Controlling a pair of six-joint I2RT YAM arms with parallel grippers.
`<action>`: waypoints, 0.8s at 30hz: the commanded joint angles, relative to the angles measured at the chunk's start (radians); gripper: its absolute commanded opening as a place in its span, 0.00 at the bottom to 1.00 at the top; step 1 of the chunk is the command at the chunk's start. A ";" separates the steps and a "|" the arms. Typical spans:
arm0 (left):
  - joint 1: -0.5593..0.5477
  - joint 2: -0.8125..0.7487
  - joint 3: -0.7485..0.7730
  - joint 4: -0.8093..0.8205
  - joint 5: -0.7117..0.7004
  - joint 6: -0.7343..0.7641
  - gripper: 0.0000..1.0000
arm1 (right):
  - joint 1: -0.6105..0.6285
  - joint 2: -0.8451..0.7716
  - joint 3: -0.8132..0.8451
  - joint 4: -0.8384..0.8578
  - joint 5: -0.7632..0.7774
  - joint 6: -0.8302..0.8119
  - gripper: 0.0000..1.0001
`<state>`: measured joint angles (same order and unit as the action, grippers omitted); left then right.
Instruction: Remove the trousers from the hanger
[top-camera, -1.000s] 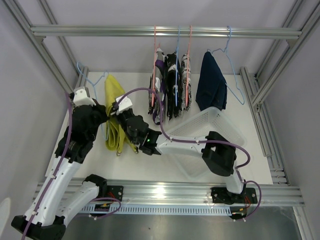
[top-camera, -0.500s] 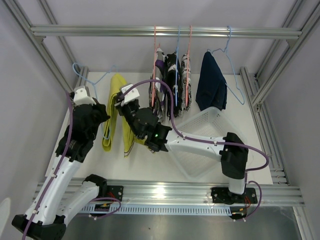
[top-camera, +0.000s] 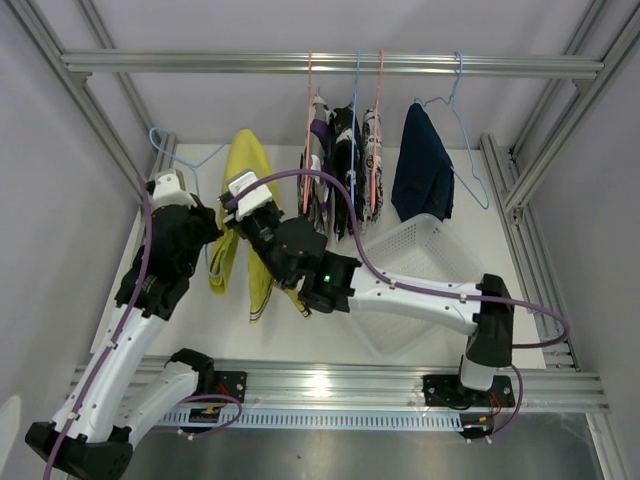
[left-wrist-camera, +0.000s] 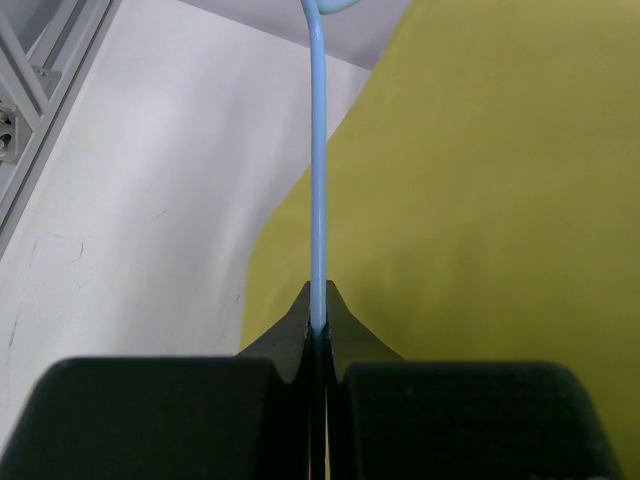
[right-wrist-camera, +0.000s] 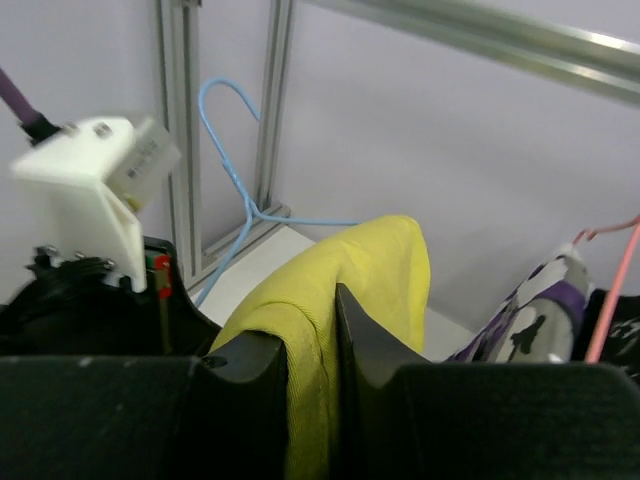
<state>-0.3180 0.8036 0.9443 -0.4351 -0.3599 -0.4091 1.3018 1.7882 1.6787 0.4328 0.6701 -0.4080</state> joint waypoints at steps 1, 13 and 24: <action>0.010 0.009 0.024 0.016 -0.008 0.033 0.01 | 0.043 -0.173 0.137 0.101 -0.004 -0.089 0.00; 0.007 0.031 0.027 0.009 -0.004 0.041 0.01 | 0.128 -0.334 0.060 0.107 0.088 -0.297 0.00; 0.007 0.036 0.033 0.007 0.001 0.039 0.01 | 0.175 -0.639 -0.244 0.058 0.183 -0.246 0.00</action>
<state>-0.3176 0.8410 0.9447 -0.4450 -0.3607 -0.3901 1.4708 1.2480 1.4609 0.4225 0.8440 -0.6792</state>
